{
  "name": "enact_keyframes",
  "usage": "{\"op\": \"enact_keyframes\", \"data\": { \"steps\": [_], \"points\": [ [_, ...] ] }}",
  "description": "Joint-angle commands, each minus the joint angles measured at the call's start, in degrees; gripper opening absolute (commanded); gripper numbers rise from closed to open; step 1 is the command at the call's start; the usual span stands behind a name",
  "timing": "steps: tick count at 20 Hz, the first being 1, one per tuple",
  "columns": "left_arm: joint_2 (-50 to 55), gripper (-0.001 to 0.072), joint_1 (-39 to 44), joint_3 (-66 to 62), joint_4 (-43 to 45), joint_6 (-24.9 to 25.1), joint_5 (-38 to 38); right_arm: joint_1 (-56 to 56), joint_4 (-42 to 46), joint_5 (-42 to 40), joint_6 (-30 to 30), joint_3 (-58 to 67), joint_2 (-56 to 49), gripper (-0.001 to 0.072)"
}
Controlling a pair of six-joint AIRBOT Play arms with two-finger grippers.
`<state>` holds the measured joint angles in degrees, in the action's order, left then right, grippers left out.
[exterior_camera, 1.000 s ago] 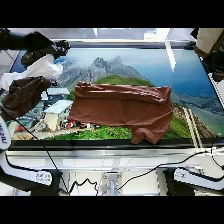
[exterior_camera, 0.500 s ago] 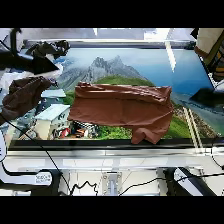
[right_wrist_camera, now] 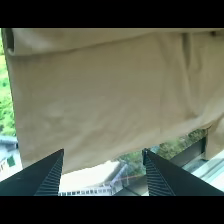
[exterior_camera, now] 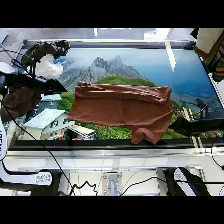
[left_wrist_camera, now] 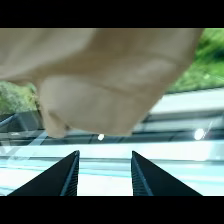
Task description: Fold the shirts.
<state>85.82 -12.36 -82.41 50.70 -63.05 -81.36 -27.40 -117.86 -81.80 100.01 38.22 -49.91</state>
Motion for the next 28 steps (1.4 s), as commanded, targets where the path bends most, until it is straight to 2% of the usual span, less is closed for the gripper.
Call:
{"op": "enact_keyframes", "data": {
  "steps": [1,3,11,16,28],
  "points": [
    [0.8,0.0581,0.0,2.5,0.6,0.6,1.1,0.0,1.1,3.7,-3.1,-7.8,0.6,0.0385],
    [0.8,0.0581,0.0,2.6,0.6,0.9,1.8,0.0,1.0,6.1,-3.2,-11.0,0.6,0.0385],
    [0.8,0.058,0.0,2.7,0.7,0.9,4.8,0.0,-0.1,21.2,-10.5,-21.6,0.5,0.038],
    [0.8,0.058,0.0,2.7,0.7,0.9,5.1,0.0,-4.8,28.7,-10.5,-22.8,-0.9,0.0371],
    [1.9,0.0579,0.0,2.7,1.0,0.9,7.1,0.0,-5.1,31.5,-11.3,-22.8,-8.2,0.036]
  ]
}}
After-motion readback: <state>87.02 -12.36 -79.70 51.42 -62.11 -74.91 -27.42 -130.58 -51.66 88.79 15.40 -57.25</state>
